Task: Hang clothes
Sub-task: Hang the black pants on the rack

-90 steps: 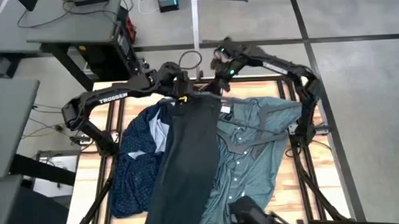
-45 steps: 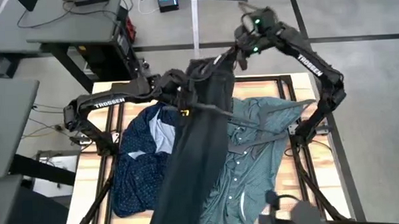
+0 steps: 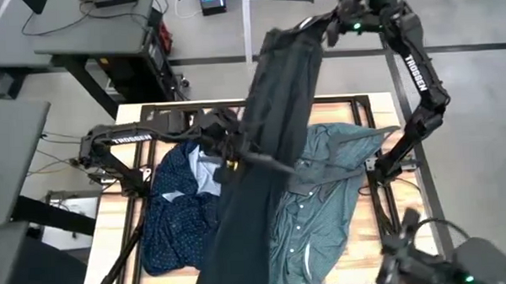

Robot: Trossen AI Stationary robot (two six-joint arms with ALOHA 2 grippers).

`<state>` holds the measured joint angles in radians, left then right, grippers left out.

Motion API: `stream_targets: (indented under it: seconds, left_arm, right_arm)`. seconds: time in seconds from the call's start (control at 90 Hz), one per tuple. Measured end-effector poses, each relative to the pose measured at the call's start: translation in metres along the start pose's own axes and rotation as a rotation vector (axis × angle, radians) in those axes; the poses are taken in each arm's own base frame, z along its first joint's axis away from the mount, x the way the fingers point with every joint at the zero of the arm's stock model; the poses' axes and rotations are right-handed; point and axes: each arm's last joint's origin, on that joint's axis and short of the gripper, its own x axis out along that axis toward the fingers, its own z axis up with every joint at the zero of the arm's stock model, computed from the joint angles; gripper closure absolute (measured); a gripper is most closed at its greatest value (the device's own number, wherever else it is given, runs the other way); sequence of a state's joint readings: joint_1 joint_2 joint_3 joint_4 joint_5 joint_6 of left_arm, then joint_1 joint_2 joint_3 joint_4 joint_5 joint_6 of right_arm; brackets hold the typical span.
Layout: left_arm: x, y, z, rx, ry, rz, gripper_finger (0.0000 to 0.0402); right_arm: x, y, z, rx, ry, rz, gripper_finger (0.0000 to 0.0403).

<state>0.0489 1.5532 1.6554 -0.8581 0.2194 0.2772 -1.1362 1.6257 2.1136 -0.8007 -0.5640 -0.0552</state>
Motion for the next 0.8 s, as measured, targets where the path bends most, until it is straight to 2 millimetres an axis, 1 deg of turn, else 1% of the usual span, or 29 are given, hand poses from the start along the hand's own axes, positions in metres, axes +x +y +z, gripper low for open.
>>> stream_targets:
  seconds: [0.078,0.178,0.267,0.344,0.422,0.511,0.567,0.678,0.8]
  left_arm:
    - [0.001,-0.009,0.003,0.002,-0.012,-0.023,0.0377]
    - [0.003,-0.018,0.005,-0.014,-0.015,-0.060,0.0377]
    - [0.003,-0.021,0.007,-0.007,-0.015,-0.038,0.0377]
    - [-0.001,-0.019,0.010,-0.007,-0.022,0.015,0.0377]
    - [-0.011,-0.015,0.019,-0.001,-0.057,0.090,0.0377]
    - [-0.029,-0.009,0.033,-0.008,-0.134,0.141,0.0377]
    - [-0.041,-0.007,0.039,-0.026,-0.158,0.156,0.0377]
    - [-0.055,-0.004,0.039,-0.043,-0.132,0.168,0.0377]
    - [-0.068,0.005,0.034,-0.088,-0.074,0.190,0.0377]
  right_arm:
    - [-0.004,-0.011,-0.002,0.022,0.005,-0.035,0.0403]
    - [-0.001,-0.019,-0.006,0.045,0.022,-0.035,0.0403]
    - [0.005,-0.018,-0.009,0.061,0.048,-0.013,0.0400]
    - [0.009,-0.012,-0.012,0.072,0.078,0.008,0.0390]
    - [0.013,-0.004,-0.014,0.077,0.107,0.036,0.0372]
    - [0.017,0.005,-0.018,0.079,0.146,0.065,0.0344]
    - [0.019,0.009,-0.020,0.079,0.167,0.083,0.0324]
    - [0.021,0.015,-0.020,0.046,0.175,0.106,0.0282]
    - [0.015,0.017,-0.014,0.004,0.157,0.073,0.0247]
